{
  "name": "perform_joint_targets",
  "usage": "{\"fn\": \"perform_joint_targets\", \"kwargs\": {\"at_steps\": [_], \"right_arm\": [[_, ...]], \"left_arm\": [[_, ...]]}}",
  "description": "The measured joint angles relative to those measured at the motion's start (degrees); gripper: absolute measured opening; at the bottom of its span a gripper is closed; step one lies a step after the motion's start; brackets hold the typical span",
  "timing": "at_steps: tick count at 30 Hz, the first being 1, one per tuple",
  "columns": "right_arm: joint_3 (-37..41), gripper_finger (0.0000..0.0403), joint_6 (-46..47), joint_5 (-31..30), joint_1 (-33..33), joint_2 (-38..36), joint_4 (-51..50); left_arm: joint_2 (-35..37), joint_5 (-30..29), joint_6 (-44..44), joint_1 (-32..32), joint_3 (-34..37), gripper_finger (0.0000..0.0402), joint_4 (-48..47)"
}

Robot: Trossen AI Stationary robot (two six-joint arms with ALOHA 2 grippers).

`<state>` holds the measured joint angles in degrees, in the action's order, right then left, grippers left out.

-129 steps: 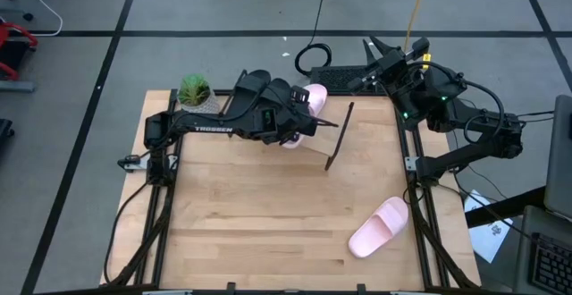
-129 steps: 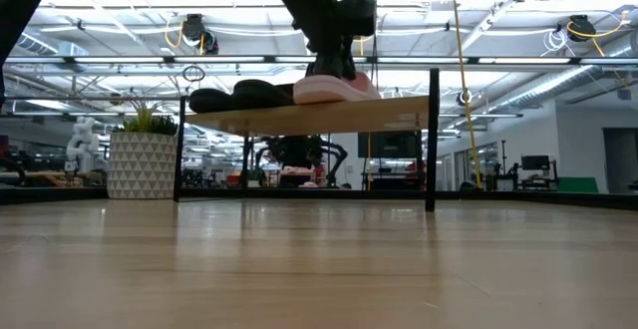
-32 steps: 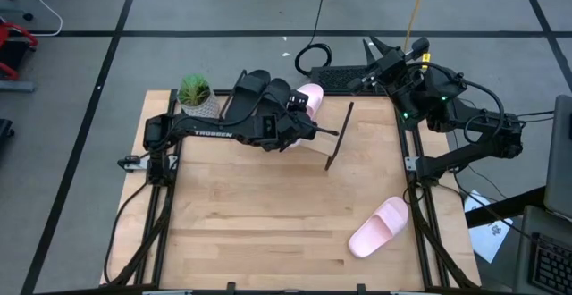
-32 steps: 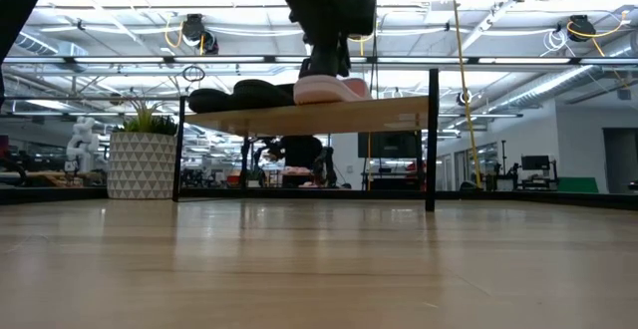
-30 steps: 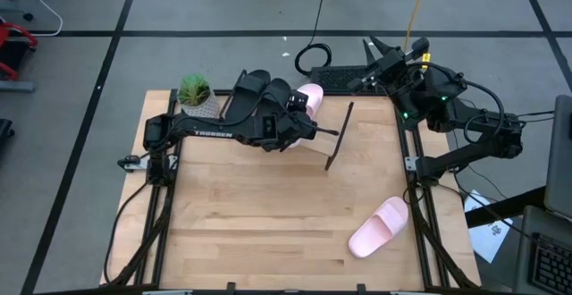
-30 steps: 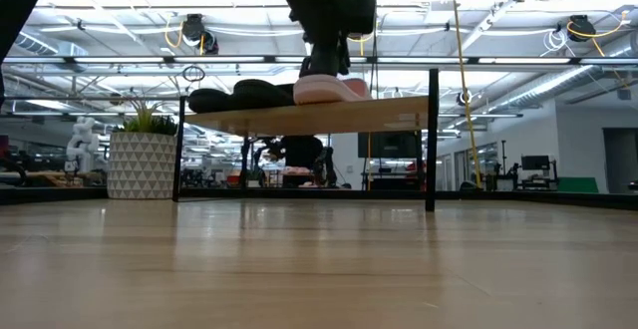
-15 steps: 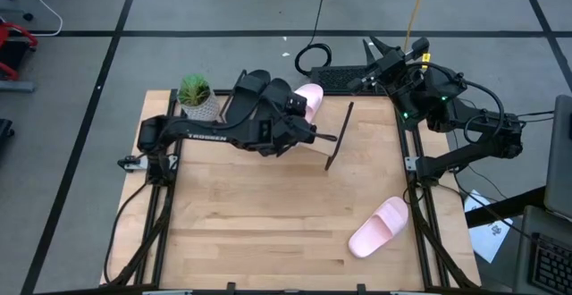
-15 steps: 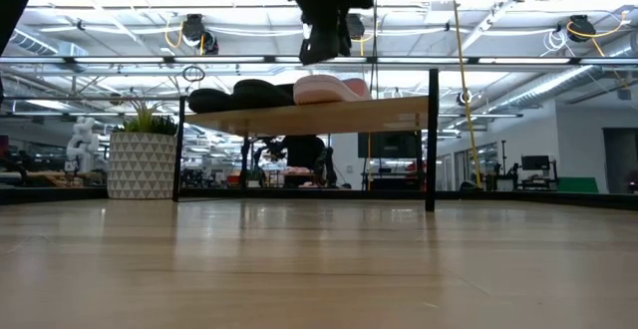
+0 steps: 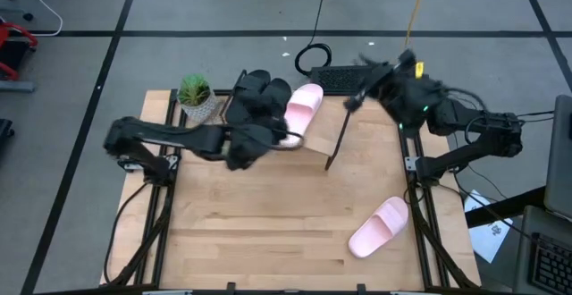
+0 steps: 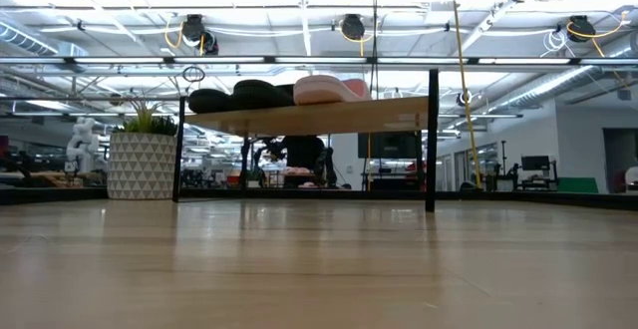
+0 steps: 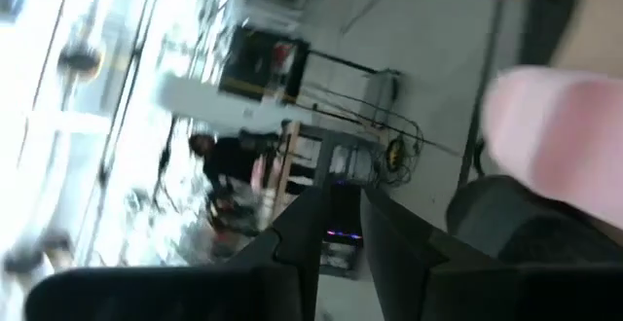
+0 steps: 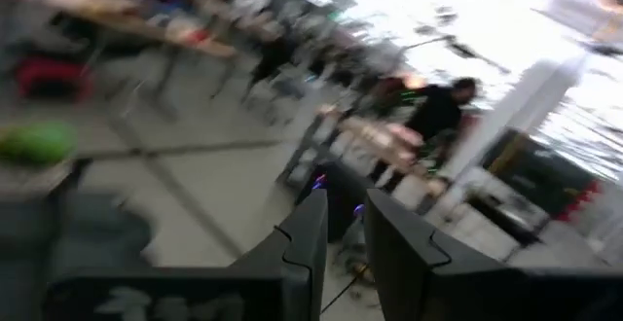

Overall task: Pick and place slides into the shelf
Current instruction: Put the pink slipper on the shelf

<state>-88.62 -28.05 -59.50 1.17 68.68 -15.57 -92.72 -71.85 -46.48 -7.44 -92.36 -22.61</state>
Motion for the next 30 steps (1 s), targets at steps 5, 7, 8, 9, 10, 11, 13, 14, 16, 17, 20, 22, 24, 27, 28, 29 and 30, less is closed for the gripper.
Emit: {"fn": "perform_joint_targets", "kwargs": {"at_steps": [5,7,8,9,10,11,13,14,16,17,20,22,24,27,28,29,30], "right_arm": [[0.0,0.0059,9.93,11.68,5.39,0.01,-18.06],[0.0,0.0059,14.57,14.54,7.72,0.05,-22.91],[0.0,0.0059,17.8,14.79,8.96,0.05,-24.75],[0.0,0.0059,21.23,14.78,10.22,0.01,-26.67],[0.0,0.0059,24.91,14.82,11.55,-0.08,-28.77],[0.0,0.0059,28.87,15.27,12.9,-0.19,-31.11],[0.0,0.0059,36.79,19.79,15.32,-0.26,-35.34],[0.0,0.0059,41.18,23.09,16.27,-0.28,-37.4],[0.0,0.0059,51.52,29.87,17.85,-0.25,-41.22],[0.0,0.0059,56.88,33.46,18.43,-0.24,-43.01],[0.0,0.0059,71.18,42.8,19.79,0.06,-48.61],[0.0,0.0059,78.97,47.17,20.92,0.2,-54.02],[0.0,0.0059,85.6,50.42,21.64,0.14,-60.61],[0.0,0.0059,92.78,54.19,22.37,0.09,-71.33],[0.03,0.0059,94.49,55.24,22.6,0.09,-74.6],[0.33,0.0059,95.77,55.72,22.83,-0.03,-75.21],[1.35,0.0059,95.45,56.31,22.96,-1.08,-73.84]], "left_arm": [[10.31,-2.24,16.71,-2.68,0.0,0.0081,-8.32],[14.63,-0.87,23.55,-3.65,0.0,0.0081,-11.27],[16.73,0.49,26.69,-4.19,0.0,0.0081,-12.93],[18.65,2.0,29.54,-4.71,-0.01,0.0081,-14.32],[20.48,4.07,32.21,-5.2,-0.06,0.0081,-15.82],[22.4,6.13,34.6,-5.68,-0.07,0.0081,-17.81],[25.61,10.17,39.45,-6.61,-0.07,0.0081,-21.88],[27.29,12.08,41.72,-7.03,-0.07,0.0081,-24.17],[30.05,15.81,46.07,-7.76,-0.07,0.0081,-28.57],[31.35,17.55,48.05,-8.12,-0.07,0.0081,-30.12],[34.16,22.55,52.53,-8.79,-0.07,0.0081,-33.28],[35.24,25.25,53.93,-9.07,-0.07,0.0081,-34.26],[35.65,27.42,54.6,-9.4,-0.07,0.0081,-34.6],[35.69,29.98,54.71,-9.77,-0.07,0.0081,-34.82],[35.48,30.78,54.73,-9.94,-0.07,0.0081,-34.86],[35.27,31.49,54.74,-10.0,-0.07,0.0081,-34.9],[34.99,31.85,54.76,-10.02,-0.07,0.0081,-35.0]]}}
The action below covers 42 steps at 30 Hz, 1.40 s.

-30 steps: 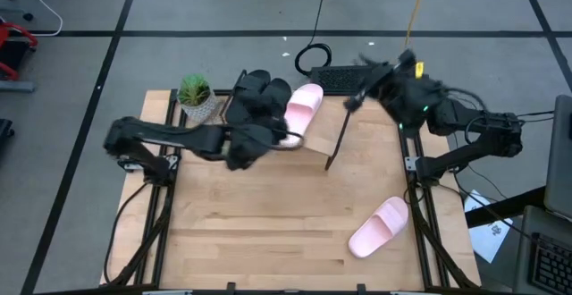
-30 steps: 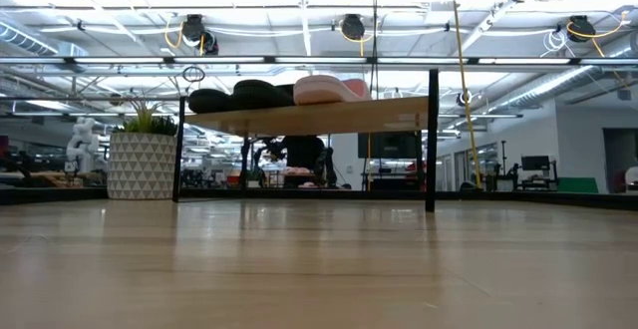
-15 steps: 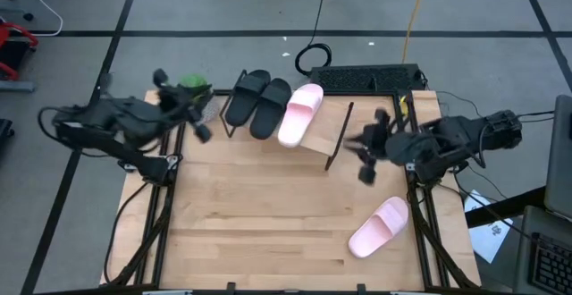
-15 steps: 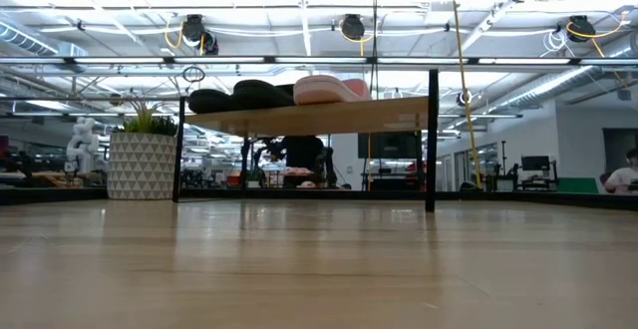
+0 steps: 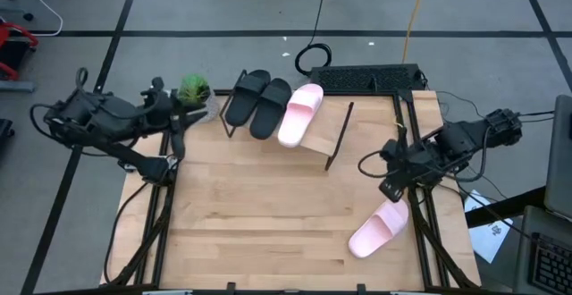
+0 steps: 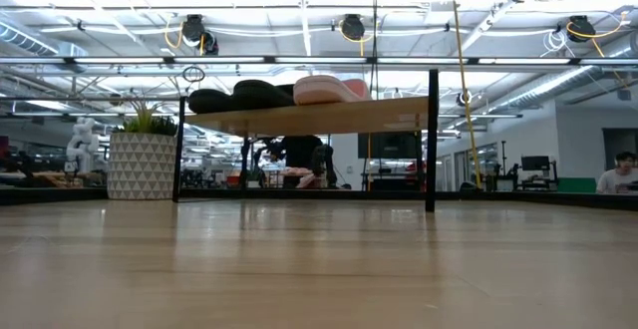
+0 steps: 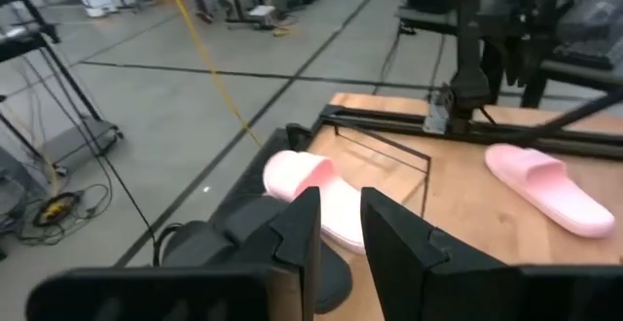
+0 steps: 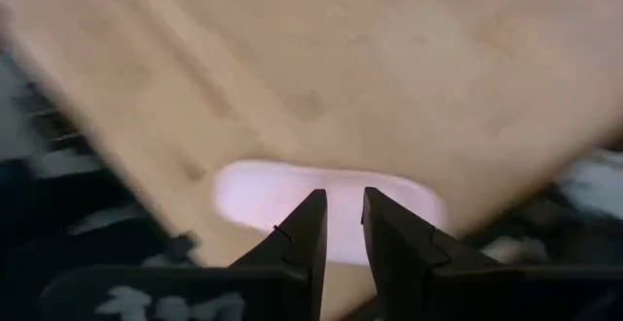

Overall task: Pick and place slides into the shelf
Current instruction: Put the pink slipper on the shelf

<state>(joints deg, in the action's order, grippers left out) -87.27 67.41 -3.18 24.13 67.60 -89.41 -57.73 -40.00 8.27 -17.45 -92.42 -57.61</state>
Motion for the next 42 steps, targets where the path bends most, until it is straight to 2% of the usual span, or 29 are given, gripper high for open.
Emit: {"fn": "perform_joint_targets", "kwargs": {"at_steps": [2,5,9,17,24,29,33,37,42], "right_arm": [[2.51,0.0059,0.11,0.42,-0.01,-2.54,2.77],[7.2,0.0059,5.44,0.75,-0.68,-6.51,0.04],[16.24,0.0059,11.52,6.33,-0.8,-13.4,0.25],[35.69,0.0059,16.13,15.99,-0.76,-26.95,14.13],[47.8,0.0059,18.86,22.68,-0.78,-35.42,24.32],[51.95,0.0059,20.26,23.03,-0.8,-38.39,31.19],[56.13,0.0059,24.68,25.9,-0.76,-38.76,36.82],[58.5,0.0059,25.72,25.03,-0.8,-38.68,45.43],[59.15,0.0059,27.45,24.45,-0.8,-37.95,48.43]], "left_arm": [[-0.82,1.25,0.24,0.0,0.0,0.0081,-0.22],[-1.97,2.46,1.48,0.0,0.04,0.0081,-0.5],[-3.6,2.55,3.12,0.0,0.04,0.0081,-1.62],[-5.74,1.62,5.45,0.14,0.05,0.0081,-2.33],[-6.08,-0.73,6.64,0.16,0.07,0.0081,-2.21],[-6.03,-1.08,8.92,0.17,0.07,0.0081,-1.95],[-6.04,-1.15,10.82,0.17,0.07,0.0081,-1.76],[-6.05,-1.72,10.73,0.17,0.07,0.0081,-1.72],[-6.04,-2.06,10.06,0.17,0.07,0.0081,-1.66]]}}
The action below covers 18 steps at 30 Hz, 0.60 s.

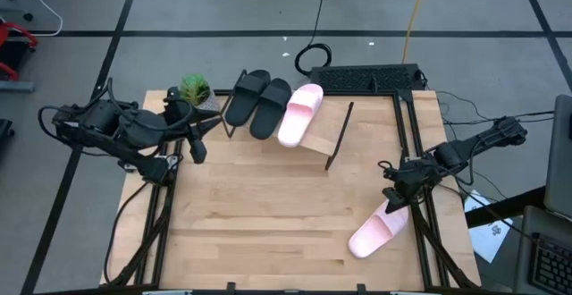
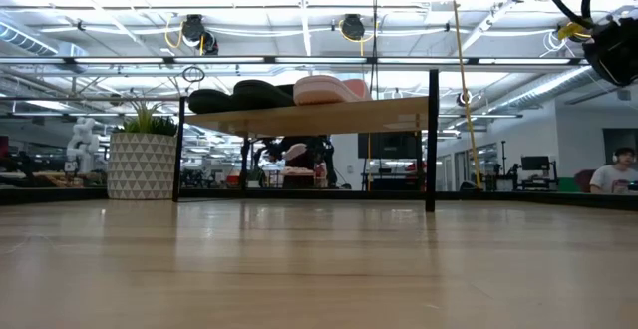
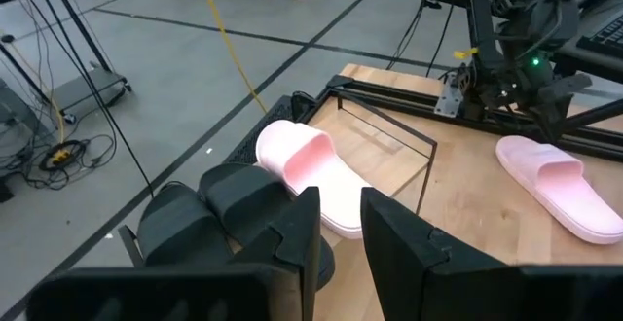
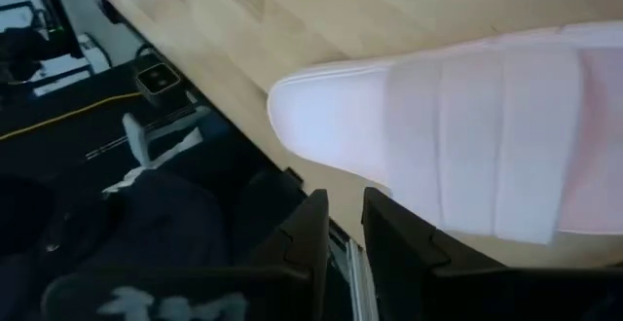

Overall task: Pick and place slides into the shelf
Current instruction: Put the pink slipper on the shelf

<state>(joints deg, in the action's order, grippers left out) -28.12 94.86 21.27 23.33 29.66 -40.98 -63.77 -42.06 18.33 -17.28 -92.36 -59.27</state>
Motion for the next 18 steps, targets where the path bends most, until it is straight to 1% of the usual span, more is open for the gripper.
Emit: {"fn": "perform_joint_targets", "kwargs": {"at_steps": [4,8,11,15,18], "right_arm": [[0.0,0.0059,0.57,0.04,0.02,0.39,-1.89],[0.0,0.0059,3.18,0.62,0.02,0.34,-6.9],[-0.07,0.0059,4.7,1.79,0.02,0.39,-9.14],[-0.07,0.0059,6.02,3.21,0.02,0.46,-9.27],[-0.07,0.0059,7.5,5.61,0.0,0.84,-10.89]], "left_arm": [[0.0,0.05,-0.3,0.0,0.0,0.0081,-0.02],[0.0,0.31,-0.59,-0.02,0.0,0.0081,-0.04],[0.0,0.44,-0.61,0.0,0.0,0.0081,-0.07],[0.0,0.46,-0.61,0.0,0.0,0.0081,-0.3],[0.0,0.48,-1.23,0.0,0.0,0.0081,-0.56]]}}
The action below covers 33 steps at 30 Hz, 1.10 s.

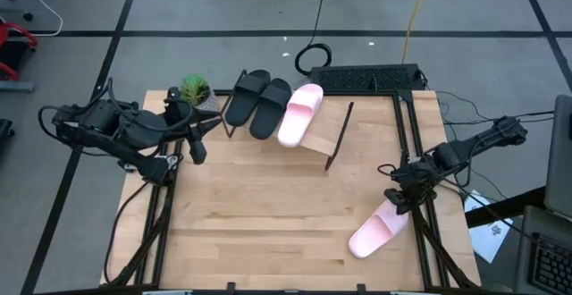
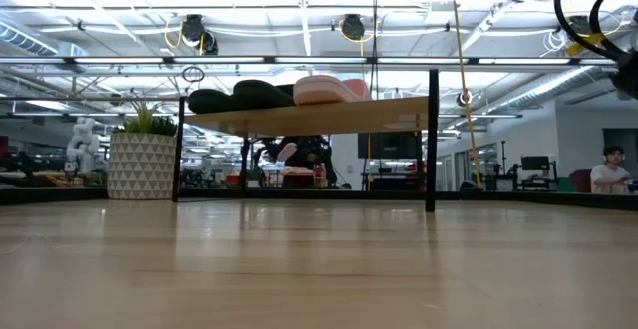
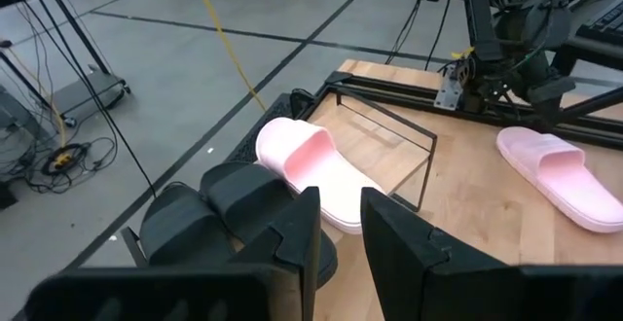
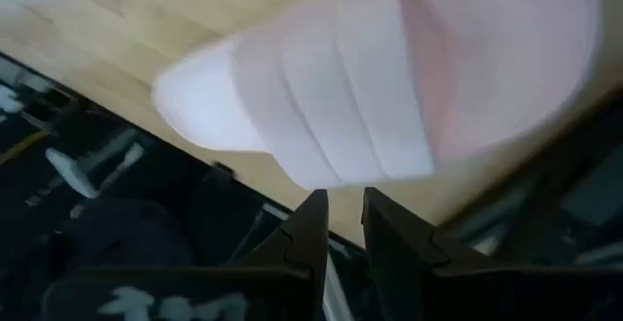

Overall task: Pick and place slides into the shelf
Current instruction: Put the pink slipper on the shelf

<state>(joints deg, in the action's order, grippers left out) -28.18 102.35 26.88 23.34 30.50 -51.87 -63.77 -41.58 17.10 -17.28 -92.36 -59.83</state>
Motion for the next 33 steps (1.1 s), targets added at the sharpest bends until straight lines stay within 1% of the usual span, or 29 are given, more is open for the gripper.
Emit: {"fn": "perform_joint_targets", "kwargs": {"at_steps": [5,11,15,17,22,31,33], "right_arm": [[1.13,0.0059,2.84,2.11,0.03,0.98,1.81],[7.55,0.0059,6.21,4.71,0.02,2.0,14.99],[12.38,0.0059,8.05,4.76,0.02,2.1,22.3],[13.52,0.0059,8.26,4.78,0.02,2.08,24.63],[13.62,0.0059,9.46,4.66,0.02,1.87,29.26],[12.92,0.0059,12.76,4.41,0.02,-0.18,29.06],[11.83,0.0059,12.99,3.0,0.02,-0.62,28.21]], "left_arm": [[0.0,0.01,-0.43,-0.02,0.0,0.0081,0.02],[0.0,0.02,-0.78,0.0,0.0,0.0081,0.02],[0.0,0.02,-1.78,-0.02,0.0,0.0081,0.02],[0.0,0.0,-1.97,0.0,0.0,0.0081,0.02],[0.0,-0.08,-2.84,-0.01,0.0,0.0081,0.02],[0.0,-0.26,-3.91,0.0,0.0,0.0081,0.02],[0.0,-0.26,-3.91,0.0,0.0,0.0081,0.02]]}}
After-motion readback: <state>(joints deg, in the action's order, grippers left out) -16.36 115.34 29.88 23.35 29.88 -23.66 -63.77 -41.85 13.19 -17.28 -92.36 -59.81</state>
